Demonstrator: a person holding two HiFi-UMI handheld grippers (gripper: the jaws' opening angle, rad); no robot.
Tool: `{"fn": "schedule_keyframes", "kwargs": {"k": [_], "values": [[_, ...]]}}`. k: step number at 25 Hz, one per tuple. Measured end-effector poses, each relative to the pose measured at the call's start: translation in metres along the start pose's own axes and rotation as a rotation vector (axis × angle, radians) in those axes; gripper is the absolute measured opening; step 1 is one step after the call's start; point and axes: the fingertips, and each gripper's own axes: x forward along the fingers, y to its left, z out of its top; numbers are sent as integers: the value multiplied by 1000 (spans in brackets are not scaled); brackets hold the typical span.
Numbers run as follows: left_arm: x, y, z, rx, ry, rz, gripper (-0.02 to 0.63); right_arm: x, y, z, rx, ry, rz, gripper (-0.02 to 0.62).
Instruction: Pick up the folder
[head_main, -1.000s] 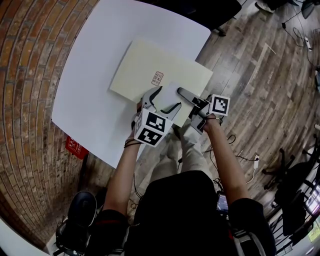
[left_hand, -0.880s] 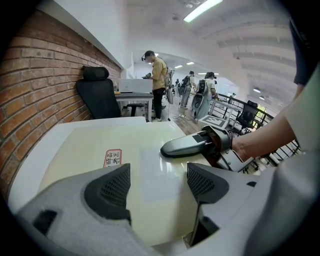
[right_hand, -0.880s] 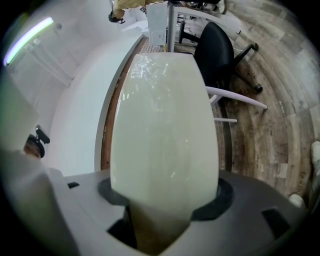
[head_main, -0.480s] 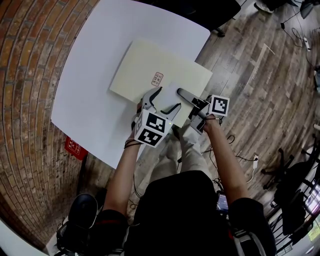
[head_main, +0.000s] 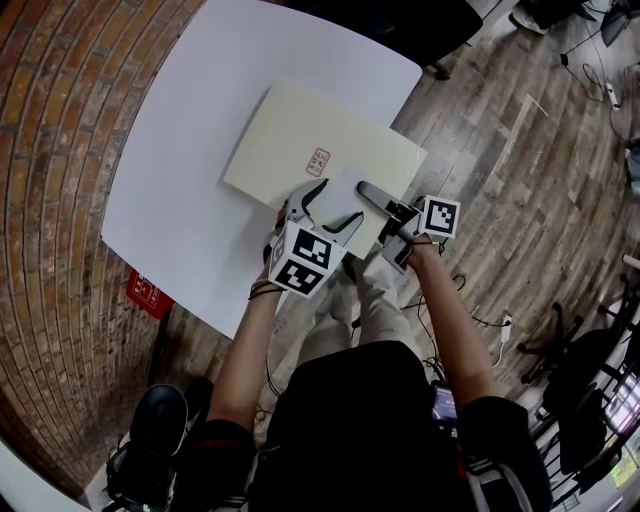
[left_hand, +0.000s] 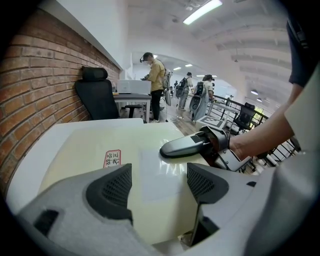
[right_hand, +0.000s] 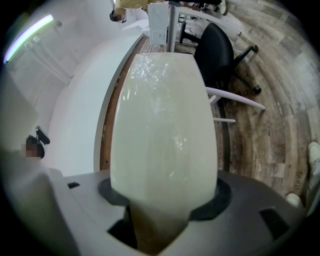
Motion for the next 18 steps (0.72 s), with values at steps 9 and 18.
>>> {"fn": "schedule_keyframes", "kwargs": {"k": [9, 18], "values": [[-33, 19, 16, -92, -99, 84, 213, -8, 11, 6, -23, -16, -32, 281], [-55, 30, 27, -153, -167, 130, 164, -6, 39, 12, -149, -1, -50, 279]]}}
